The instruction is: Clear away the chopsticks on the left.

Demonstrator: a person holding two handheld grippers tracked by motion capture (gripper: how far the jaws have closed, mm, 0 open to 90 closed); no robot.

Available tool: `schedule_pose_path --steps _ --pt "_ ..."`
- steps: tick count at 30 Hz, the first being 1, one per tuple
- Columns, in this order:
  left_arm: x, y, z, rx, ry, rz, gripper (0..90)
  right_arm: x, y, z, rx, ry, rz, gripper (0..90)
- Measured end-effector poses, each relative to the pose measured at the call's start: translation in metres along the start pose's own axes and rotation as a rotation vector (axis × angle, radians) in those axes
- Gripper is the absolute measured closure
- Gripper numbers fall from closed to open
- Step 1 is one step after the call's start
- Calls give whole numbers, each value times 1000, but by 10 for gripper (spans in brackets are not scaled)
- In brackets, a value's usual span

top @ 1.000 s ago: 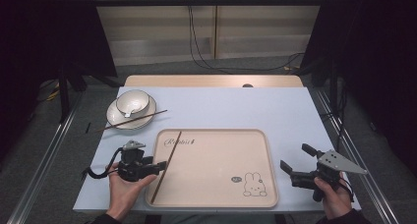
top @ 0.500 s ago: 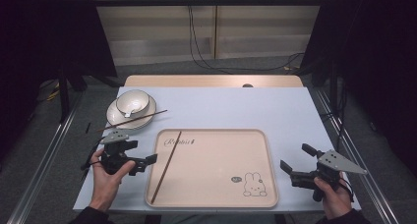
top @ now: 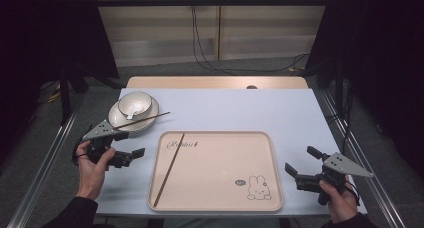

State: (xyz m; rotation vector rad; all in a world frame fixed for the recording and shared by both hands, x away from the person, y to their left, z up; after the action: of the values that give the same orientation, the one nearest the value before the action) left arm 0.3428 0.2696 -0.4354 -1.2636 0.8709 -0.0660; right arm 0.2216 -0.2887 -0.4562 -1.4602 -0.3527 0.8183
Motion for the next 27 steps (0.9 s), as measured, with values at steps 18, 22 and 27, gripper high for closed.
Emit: schedule_pose_path --steps 18,22,27 --pt "19 1 56 0 22 23 54 1 0 1 -14 -8 -4 25" --pt "27 2 66 49 31 31 60 1 0 1 -13 -6 -8 24" --pt "31 -1 78 88 20 36 111 1 0 1 -15 -9 -7 25"
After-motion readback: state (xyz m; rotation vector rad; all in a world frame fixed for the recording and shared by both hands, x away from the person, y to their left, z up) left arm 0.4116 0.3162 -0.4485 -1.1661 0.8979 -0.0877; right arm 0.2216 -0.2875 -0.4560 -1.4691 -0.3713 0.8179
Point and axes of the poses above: each handheld gripper's, and its own axes: x roughly forward along the jaws, y roughly out of its underside, z roughly to its left, the point moved 3 cm from there along x, roughly forward along the jaws, and after that the axes turned 15 degrees about -y, right-handed, at the moved point
